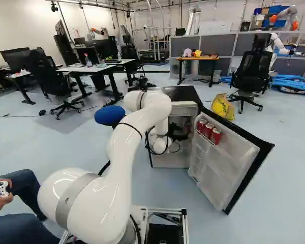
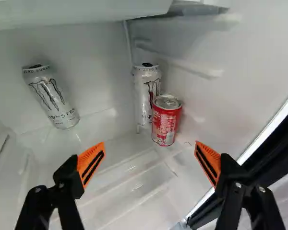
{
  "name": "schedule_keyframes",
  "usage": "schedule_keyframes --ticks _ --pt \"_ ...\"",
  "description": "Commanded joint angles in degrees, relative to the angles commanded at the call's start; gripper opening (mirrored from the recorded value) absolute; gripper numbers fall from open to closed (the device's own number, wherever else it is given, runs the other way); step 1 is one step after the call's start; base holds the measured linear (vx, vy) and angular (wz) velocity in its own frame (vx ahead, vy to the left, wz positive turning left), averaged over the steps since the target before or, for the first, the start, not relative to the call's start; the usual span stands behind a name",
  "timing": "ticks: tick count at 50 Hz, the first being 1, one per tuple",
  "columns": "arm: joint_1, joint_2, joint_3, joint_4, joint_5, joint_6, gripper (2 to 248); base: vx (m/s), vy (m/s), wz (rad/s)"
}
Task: Grab a drink from the fridge
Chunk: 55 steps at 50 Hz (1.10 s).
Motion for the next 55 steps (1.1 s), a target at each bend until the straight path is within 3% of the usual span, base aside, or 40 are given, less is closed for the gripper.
schedule_keyframes --ticks 36,55 --pt "-2.37 -2.39 -4.41 -4.69 0.00 0.00 247 0.000 0.000 0.000" --pt "-2.65 -3.00 -5.52 -8.05 0.00 0.00 247 0.000 0.000 0.000"
